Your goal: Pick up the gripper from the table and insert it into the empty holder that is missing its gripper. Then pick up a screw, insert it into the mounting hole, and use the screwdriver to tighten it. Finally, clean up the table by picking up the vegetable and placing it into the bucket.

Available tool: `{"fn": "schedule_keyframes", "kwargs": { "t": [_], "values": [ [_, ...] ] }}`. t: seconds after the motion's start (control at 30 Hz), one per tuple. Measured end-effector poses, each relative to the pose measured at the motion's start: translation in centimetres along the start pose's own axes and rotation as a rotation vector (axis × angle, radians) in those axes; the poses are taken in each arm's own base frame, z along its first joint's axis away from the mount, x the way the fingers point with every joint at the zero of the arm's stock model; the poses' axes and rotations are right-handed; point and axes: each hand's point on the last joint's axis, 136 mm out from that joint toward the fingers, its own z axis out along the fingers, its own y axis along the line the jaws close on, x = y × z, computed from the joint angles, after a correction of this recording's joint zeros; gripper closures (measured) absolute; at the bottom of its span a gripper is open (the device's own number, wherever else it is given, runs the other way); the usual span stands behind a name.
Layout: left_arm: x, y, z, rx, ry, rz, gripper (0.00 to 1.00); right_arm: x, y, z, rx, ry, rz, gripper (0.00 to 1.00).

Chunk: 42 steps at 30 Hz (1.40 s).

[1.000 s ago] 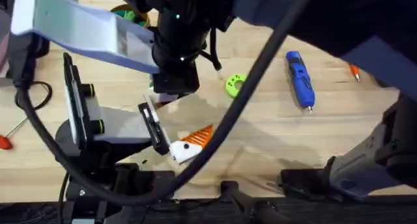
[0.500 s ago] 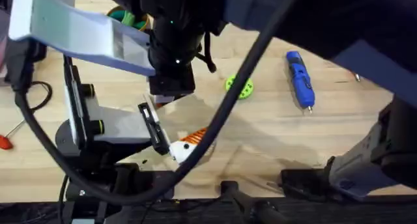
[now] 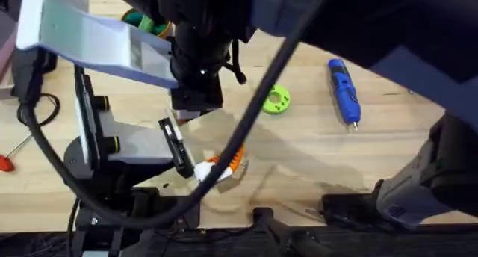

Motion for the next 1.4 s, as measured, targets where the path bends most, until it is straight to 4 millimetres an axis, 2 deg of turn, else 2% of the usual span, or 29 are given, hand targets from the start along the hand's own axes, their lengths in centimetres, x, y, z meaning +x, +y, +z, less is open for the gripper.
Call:
{"fn": "schedule_keyframes", "kwargs": {
  "t": [0.53,0.57,0.73,0.77,0.8,0.93,1.13,1.4],
  "values": [
    [0.0,-0.1,0.0,0.004,0.000,-0.005,0.015,0.0,0.0,0.0,-0.003,0.004,0.002,0.993],
    [0.0,-0.1,0.0,0.003,0.000,-0.006,0.015,0.1,0.1,0.0,-0.004,0.004,0.010,0.912],
    [0.0,-0.1,0.0,0.004,0.000,0.001,0.015,0.2,0.2,0.1,-0.011,0.009,0.023,0.183],
    [0.0,-0.1,0.0,0.004,0.000,0.001,0.015,0.1,0.2,0.1,-0.011,0.009,0.026,0.065],
    [0.0,-0.1,0.0,0.004,0.000,0.003,0.015,0.1,0.2,0.1,-0.011,0.009,0.034,0.028],
    [0.0,-0.1,0.0,0.004,0.000,0.004,0.015,-0.2,0.0,-0.4,-0.002,-0.003,0.076,0.014],
    [0.0,-0.1,0.0,0.004,0.000,0.005,0.015,-0.9,-0.6,-2.7,0.036,-0.055,0.164,0.015],
    [0.0,-0.1,0.0,0.004,0.000,0.005,0.015,2.2,-1.3,-7.7,0.130,-0.046,0.362,0.014]
  ]
}}
